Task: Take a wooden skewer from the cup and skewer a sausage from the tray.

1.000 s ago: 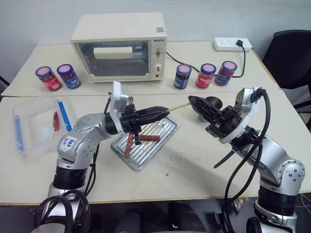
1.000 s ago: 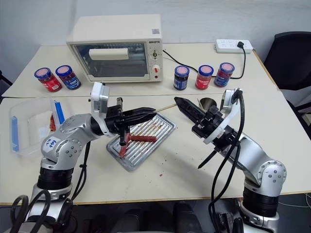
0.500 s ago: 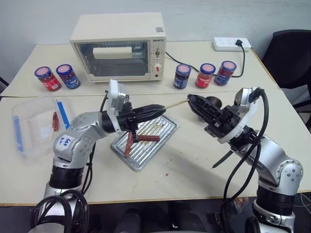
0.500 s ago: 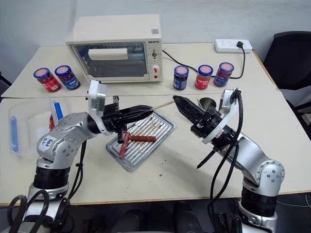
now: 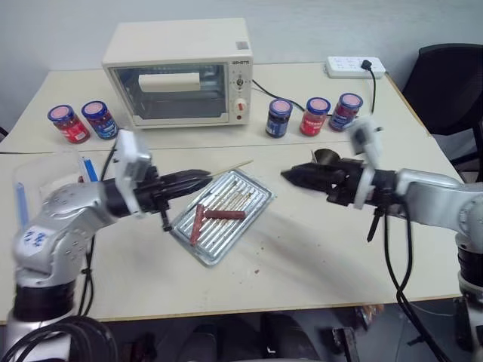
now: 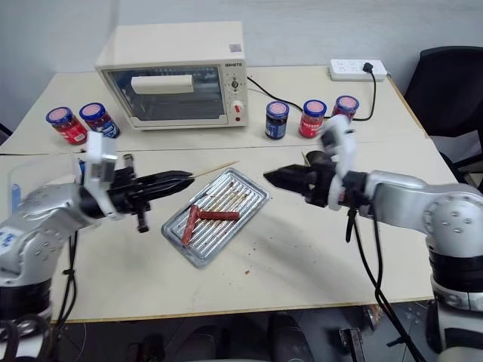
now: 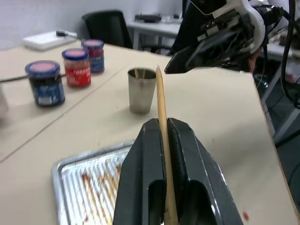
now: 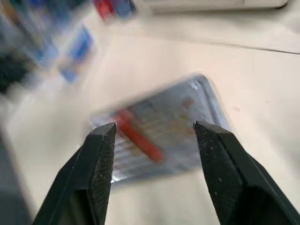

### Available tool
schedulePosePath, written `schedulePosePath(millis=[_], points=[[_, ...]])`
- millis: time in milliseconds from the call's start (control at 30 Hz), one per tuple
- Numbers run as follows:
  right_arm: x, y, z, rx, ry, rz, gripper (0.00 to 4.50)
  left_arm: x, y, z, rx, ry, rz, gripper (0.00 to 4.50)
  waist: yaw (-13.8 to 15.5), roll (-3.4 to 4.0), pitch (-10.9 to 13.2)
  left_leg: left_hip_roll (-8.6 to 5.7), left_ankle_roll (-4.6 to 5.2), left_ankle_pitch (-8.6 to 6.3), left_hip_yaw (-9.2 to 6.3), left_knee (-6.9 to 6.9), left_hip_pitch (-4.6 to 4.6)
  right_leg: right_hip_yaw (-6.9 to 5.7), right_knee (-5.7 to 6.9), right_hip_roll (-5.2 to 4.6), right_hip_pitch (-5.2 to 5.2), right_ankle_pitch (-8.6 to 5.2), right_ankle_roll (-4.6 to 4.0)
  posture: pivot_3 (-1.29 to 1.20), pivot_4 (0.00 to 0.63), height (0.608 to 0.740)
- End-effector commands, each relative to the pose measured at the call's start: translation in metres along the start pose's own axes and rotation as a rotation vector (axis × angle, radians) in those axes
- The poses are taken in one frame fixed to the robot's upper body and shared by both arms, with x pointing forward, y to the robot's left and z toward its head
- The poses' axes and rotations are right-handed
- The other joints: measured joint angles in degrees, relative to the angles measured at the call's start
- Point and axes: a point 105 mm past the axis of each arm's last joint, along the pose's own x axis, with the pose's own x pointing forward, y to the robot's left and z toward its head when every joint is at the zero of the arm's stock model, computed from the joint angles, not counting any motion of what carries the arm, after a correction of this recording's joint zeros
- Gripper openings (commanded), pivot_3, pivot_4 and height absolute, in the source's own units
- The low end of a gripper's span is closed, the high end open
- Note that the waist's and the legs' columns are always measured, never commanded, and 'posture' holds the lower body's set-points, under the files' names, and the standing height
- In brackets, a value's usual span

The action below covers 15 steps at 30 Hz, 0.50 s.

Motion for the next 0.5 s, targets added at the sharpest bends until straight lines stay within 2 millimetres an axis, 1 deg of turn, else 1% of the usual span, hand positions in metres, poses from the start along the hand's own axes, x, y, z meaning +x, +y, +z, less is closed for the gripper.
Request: schedulePosePath(millis=[33,133,167,200,300,333,433,500], points=[[0.021,0.014,0.002,-0.288,0.016,0.089,2.72,-0.027,-0.012,0.009,0.061,0.061,0.021,0.00,-0.15,-0.01,0.00,-0.01,0.00,0.00,0.02,0.01,-0.01,0.01,0.00,-0.01,-0.01,0.00,0.00,0.00,0.150,0.740],[0.037,0.019,-0.003,-0.411,0.037,0.140,2.72,-0.042,-0.018,0.008,0.075,0.128,0.046,0.00,-0.21,0.00,0.01,-0.01,-0.02,-0.02,0.01,-0.01,-0.02,0.01,-0.02,-0.01,-0.05,0.00,0.00,0.00,0.150,0.740],[0.041,0.020,-0.004,-0.435,0.040,0.151,3.05,-0.045,-0.019,0.009,0.079,0.139,0.051,0.00,-0.20,0.00,0.01,-0.01,-0.03,-0.02,0.01,-0.02,-0.02,0.00,-0.03,-0.02,-0.05,0.00,0.00,0.00,0.150,0.740],[0.047,0.021,-0.004,-0.463,0.042,0.162,3.16,-0.048,-0.021,0.009,0.080,0.149,0.058,0.00,-0.10,0.00,0.01,-0.01,-0.03,-0.02,0.01,-0.02,-0.03,0.01,-0.02,-0.02,-0.06,0.00,0.00,0.00,0.150,0.740],[0.057,0.023,-0.004,-0.504,0.041,0.184,4.11,-0.054,-0.024,0.009,0.079,0.169,0.068,0.00,0.11,0.00,0.01,-0.06,-0.03,-0.02,-0.01,-0.01,-0.03,-0.01,0.00,-0.07,-0.05,0.00,-0.01,0.00,0.150,0.740],[0.060,0.024,-0.004,-0.507,0.041,0.193,4.17,-0.056,-0.025,0.008,0.077,0.175,0.075,0.00,0.14,0.00,0.01,-0.06,-0.03,-0.02,-0.01,-0.01,-0.02,-0.02,-0.01,-0.07,-0.04,0.00,-0.01,0.00,0.150,0.740],[0.074,0.028,-0.008,-0.514,0.052,0.234,4.17,-0.062,-0.026,0.005,0.066,0.187,0.102,0.00,-0.19,-0.01,0.00,-0.07,-0.03,-0.02,0.00,-0.02,-0.02,0.00,-0.01,-0.07,-0.05,0.00,-0.01,0.00,0.150,0.740],[0.083,0.030,-0.018,-0.501,0.084,0.267,4.17,-0.062,-0.027,0.005,0.063,0.185,0.108,0.00,-0.28,-0.01,0.00,-0.06,-0.04,-0.02,-0.02,-0.03,-0.02,-0.03,0.01,-0.06,-0.07,-0.01,-0.02,0.00,0.150,0.740]])
